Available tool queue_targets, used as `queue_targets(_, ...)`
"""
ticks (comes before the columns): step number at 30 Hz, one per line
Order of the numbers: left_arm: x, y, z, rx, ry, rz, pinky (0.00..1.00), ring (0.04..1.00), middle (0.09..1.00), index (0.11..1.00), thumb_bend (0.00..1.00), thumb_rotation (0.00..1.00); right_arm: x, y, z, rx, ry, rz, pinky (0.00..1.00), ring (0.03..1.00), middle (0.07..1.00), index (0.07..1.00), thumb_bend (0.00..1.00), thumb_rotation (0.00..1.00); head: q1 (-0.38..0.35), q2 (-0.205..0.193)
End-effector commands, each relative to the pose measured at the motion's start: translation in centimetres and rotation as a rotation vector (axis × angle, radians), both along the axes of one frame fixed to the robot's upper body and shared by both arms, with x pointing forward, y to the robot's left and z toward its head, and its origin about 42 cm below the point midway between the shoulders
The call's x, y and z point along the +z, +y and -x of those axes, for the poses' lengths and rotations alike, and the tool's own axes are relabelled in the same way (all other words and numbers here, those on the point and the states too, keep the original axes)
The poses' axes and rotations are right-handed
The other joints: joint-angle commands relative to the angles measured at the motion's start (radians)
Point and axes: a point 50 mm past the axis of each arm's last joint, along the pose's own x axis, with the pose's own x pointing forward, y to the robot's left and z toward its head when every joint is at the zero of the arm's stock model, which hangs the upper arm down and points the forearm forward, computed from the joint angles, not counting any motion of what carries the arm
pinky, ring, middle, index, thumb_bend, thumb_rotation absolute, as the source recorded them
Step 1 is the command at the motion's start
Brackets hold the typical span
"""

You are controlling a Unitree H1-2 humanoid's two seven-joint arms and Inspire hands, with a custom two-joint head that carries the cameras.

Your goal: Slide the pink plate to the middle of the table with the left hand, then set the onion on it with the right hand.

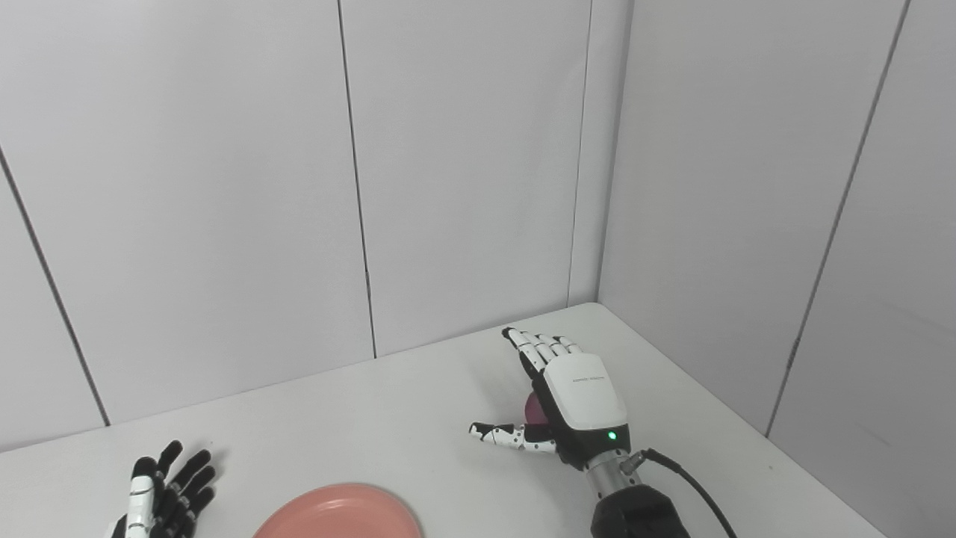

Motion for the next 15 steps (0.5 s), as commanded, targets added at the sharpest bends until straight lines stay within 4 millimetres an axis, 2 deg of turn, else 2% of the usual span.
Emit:
queue_targets(1,-1.7,0.7,1.0,0.016,0.11,-0.019,0.91,0.895,0.865,0.94,0.52,1.0,1.9,-0.1,-1.3,0.009,-0.086,0.03,0.86,0.841,0.851,0.88,0.8,0.78,0.001,0.004)
queue_targets(9,-0.7,0.8,1.3,0.004,0.094,-0.021,0.9,0.894,0.855,0.934,0.54,1.0,0.7,-1.6,-3.0,-0.033,-0.016,0.05,0.8,0.808,0.829,0.866,0.81,0.77,-0.001,0.054)
queue_targets(15,-0.7,1.2,1.3,-0.006,0.084,-0.029,0.89,0.889,0.851,0.935,0.6,1.0,-0.3,-2.4,-3.7,-0.054,0.041,0.051,0.77,0.79,0.817,0.848,0.81,0.76,-0.003,0.069)
